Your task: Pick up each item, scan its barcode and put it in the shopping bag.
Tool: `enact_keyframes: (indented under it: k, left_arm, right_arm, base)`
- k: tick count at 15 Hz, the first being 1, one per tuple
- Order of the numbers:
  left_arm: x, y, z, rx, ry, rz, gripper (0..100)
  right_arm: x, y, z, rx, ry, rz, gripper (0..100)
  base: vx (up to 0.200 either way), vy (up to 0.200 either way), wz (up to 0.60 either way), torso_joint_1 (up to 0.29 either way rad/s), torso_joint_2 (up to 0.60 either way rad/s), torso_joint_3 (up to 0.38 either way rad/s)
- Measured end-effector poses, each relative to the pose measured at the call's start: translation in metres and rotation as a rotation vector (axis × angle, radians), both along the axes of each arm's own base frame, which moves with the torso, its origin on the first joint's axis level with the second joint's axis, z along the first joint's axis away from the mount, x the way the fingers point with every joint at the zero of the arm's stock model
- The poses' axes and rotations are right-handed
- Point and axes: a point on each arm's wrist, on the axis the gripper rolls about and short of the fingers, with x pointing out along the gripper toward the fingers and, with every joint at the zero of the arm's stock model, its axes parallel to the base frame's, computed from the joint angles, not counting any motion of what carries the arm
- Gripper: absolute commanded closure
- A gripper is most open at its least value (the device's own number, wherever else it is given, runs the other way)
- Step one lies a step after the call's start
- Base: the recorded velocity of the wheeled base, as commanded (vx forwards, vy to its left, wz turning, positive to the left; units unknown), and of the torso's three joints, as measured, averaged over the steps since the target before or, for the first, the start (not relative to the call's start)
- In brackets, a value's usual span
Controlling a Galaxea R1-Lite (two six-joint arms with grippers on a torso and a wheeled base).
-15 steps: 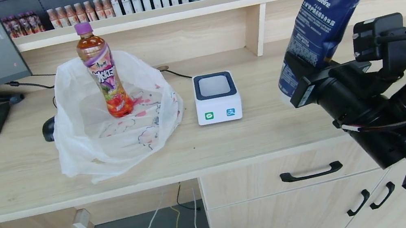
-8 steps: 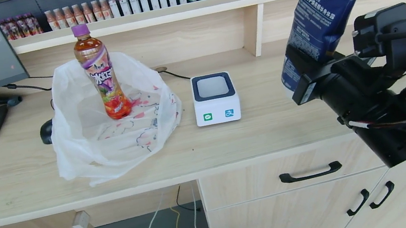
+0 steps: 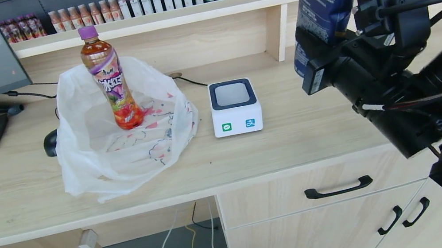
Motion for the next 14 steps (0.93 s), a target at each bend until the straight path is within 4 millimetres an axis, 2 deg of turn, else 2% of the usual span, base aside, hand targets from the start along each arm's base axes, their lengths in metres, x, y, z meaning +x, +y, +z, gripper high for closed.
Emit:
enact_keyframes:
  k: [4, 8, 11, 14]
  left_arm:
    - [0.0, 0.0, 0.0, 0.0, 0.0, 0.0, 0]
    - [0.0, 0.0, 0.0, 0.0, 0.0, 0.0, 0]
    - [0.0, 0.0, 0.0, 0.0, 0.0, 0.0, 0]
    - [0.0, 0.0, 0.0, 0.0, 0.0, 0.0, 0]
  right_arm:
    - [0.006, 0.025, 0.02, -0.043, -0.033, 0.016, 100]
    - [0.012, 0.06, 0.028, -0.158, -0.136, 0.033, 100]
    - [0.015, 0.069, 0.026, -0.263, -0.217, 0.087, 100]
    - [0.021, 0.068, 0.023, -0.321, -0.258, 0.119, 100]
  base:
    - [0.0, 0.0, 0.0, 0.0, 0.0, 0.0]
    - [0.0, 0.0, 0.0, 0.0, 0.0, 0.0]
    - [0.0, 0.0, 0.0, 0.0, 0.0, 0.0]
    - [0.0, 0.0, 0.0, 0.0, 0.0, 0.0]
